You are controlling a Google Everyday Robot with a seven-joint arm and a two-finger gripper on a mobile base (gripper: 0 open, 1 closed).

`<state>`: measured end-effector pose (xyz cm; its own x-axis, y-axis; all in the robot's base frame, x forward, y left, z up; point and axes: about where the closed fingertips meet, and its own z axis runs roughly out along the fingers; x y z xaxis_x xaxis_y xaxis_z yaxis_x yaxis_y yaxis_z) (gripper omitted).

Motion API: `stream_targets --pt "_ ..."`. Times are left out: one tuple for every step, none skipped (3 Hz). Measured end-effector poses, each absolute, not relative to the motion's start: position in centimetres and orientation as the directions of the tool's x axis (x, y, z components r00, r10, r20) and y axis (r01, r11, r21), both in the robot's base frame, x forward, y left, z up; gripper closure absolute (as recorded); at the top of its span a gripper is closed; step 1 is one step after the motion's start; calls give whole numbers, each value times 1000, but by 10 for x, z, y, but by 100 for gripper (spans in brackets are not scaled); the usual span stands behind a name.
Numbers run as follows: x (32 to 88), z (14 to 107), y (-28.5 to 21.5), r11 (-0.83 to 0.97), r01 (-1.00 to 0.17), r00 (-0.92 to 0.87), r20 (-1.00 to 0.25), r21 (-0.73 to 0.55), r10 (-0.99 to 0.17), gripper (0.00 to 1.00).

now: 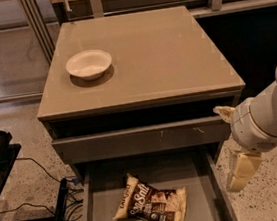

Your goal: Pick brown chip bag from middle drawer and place on counter

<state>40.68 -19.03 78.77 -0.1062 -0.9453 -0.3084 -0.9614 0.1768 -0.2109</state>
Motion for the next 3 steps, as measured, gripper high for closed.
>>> stream_targets --pt "406 768 -183 165 -969 -103 -308 -182 -946 0" --pt "408 726 -174 175 -973 -114 -344 -150 -932 0" --pt "413 683 -169 203 -969 -125 -427 -142 -895 0"
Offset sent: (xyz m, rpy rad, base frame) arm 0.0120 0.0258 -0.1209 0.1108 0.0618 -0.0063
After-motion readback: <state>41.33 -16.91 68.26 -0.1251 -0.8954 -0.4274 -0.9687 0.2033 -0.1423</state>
